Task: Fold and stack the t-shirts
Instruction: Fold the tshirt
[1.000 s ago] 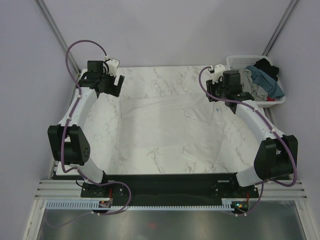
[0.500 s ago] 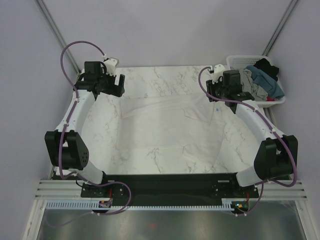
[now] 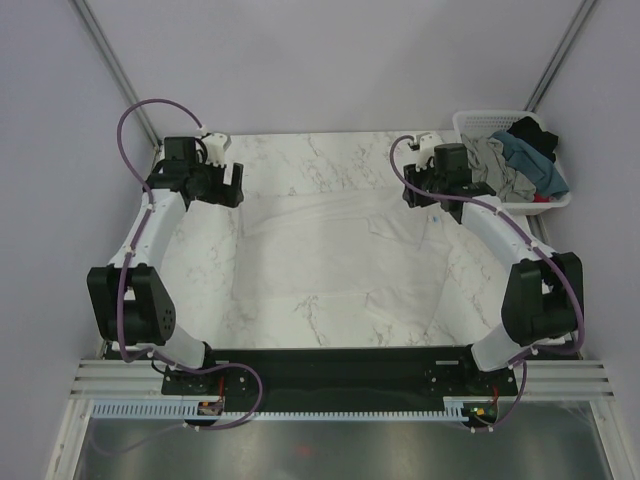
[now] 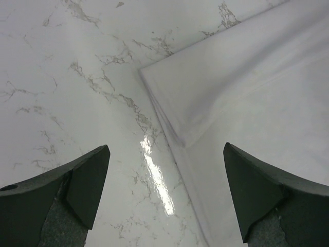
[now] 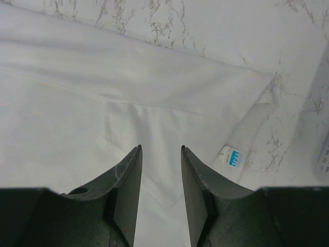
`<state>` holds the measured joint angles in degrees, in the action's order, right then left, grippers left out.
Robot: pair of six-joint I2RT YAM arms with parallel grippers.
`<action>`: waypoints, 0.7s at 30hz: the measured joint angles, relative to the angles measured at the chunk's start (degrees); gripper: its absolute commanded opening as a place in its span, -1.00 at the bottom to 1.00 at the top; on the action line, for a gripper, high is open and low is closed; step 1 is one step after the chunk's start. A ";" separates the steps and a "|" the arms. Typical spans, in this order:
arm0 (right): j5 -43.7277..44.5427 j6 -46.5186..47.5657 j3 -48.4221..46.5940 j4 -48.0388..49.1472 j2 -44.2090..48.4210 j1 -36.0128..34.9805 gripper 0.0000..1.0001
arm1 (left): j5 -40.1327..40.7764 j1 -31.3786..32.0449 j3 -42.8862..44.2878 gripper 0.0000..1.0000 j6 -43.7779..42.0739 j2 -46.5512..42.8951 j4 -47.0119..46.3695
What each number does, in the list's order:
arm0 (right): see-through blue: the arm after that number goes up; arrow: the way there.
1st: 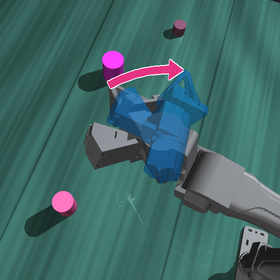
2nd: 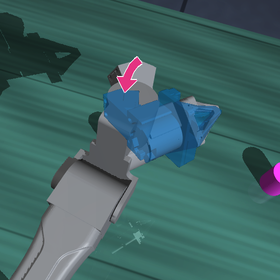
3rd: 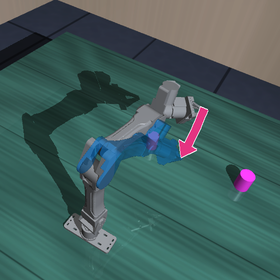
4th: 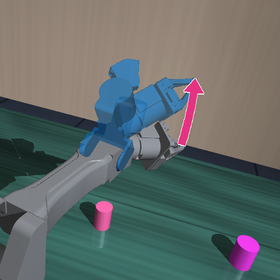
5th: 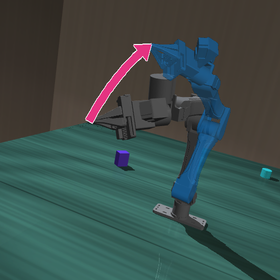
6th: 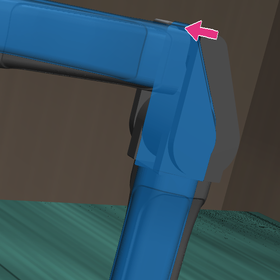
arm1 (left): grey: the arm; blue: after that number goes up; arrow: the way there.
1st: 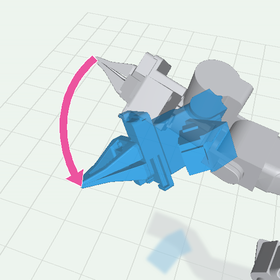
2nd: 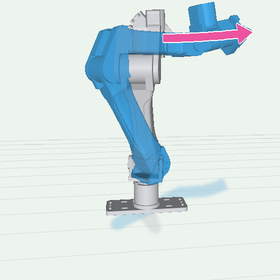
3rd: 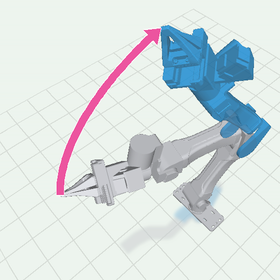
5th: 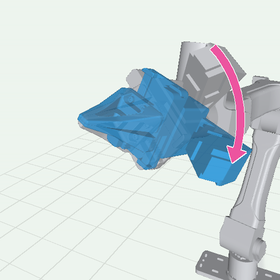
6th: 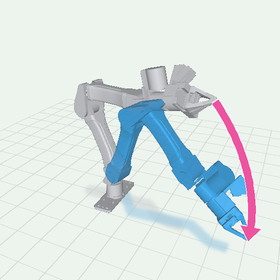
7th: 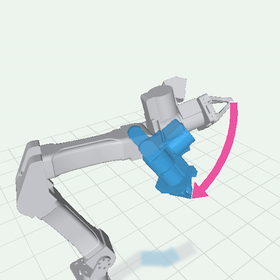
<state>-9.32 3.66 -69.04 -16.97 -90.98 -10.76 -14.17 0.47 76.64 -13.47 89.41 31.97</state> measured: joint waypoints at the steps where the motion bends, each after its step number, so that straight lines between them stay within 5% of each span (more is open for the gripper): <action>1: 0.07 0.22 0.00 0.04 0.28 -0.46 -0.11 | -0.04 -0.52 -0.02 0.99 0.00 -0.07 0.04; 12: -0.09 2.56 7.13 -0.52 7.26 -2.54 -0.03 | -0.09 -3.32 -0.81 0.99 0.04 -0.33 -0.13; 15: -0.31 3.30 10.56 -1.20 7.39 -2.64 0.33 | -0.11 -3.32 -3.72 0.99 0.04 -0.33 -0.70; 21: -0.55 3.63 15.39 -3.72 12.28 -2.62 0.52 | -0.09 -3.23 -8.79 0.99 0.07 -0.22 0.79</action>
<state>-9.87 7.29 -53.65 -20.69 -78.70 -13.39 -14.26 -2.76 67.85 -13.41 89.19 32.75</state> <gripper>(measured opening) 0.745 0.993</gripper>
